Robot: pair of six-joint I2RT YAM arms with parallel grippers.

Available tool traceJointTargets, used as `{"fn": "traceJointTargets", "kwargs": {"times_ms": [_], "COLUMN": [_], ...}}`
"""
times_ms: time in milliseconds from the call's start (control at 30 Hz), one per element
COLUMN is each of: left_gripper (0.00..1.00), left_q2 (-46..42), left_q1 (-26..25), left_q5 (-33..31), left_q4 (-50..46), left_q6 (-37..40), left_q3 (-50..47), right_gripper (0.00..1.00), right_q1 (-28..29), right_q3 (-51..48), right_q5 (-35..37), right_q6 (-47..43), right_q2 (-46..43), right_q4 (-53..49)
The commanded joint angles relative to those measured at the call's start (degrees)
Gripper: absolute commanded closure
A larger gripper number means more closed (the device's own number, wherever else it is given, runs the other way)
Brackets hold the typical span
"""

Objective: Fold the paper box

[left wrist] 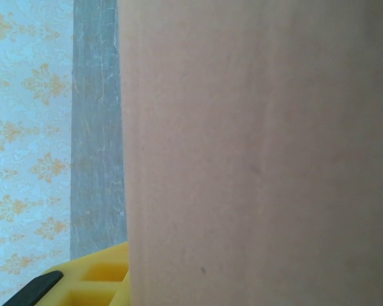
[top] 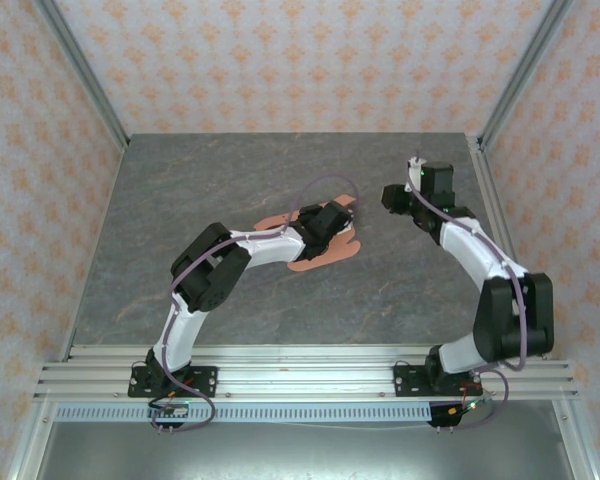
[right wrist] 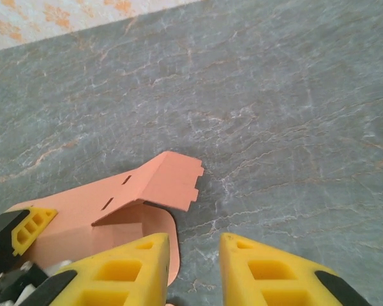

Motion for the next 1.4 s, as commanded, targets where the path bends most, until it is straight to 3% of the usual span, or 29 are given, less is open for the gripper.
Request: {"fn": "traceJointTargets", "kwargs": {"times_ms": [0,167,300,633,867,1167,1367], "left_gripper": [0.69,0.69,0.69,0.69,0.69,0.68,0.68], "left_q2": [-0.9,-2.2,-2.6,-4.2,-1.1,2.4,2.2], "left_q1": [1.2,2.8,3.9,7.5,9.4,10.1,9.9], "left_q5": [3.1,7.1,9.4,20.1,24.4,23.6,19.5], "left_q4": [-1.7,-3.3,-4.1,-12.0,-17.7,-19.4,-13.9], "left_q6": [0.0,0.5,1.9,3.8,5.7,6.4,6.6], "left_q3": [0.1,1.1,1.7,7.1,13.1,16.3,13.0], "right_gripper": [0.71,0.65,0.57,0.61,0.62,0.64,0.64], "right_q1": [-0.1,-1.6,-1.7,-2.5,-2.1,0.3,1.3], "right_q3": [3.9,9.1,12.6,33.1,41.0,44.2,43.5], "right_q5": [-5.6,-14.0,-13.0,-11.5,-15.6,-17.0,-18.1], "right_q6": [-1.8,-8.5,-12.6,-15.8,-17.7,-21.8,-23.2], "right_q2": [4.6,10.6,14.7,30.2,37.8,41.1,40.7], "right_q4": [-3.0,-5.5,-6.2,-18.2,-24.0,-29.6,-32.1]}}
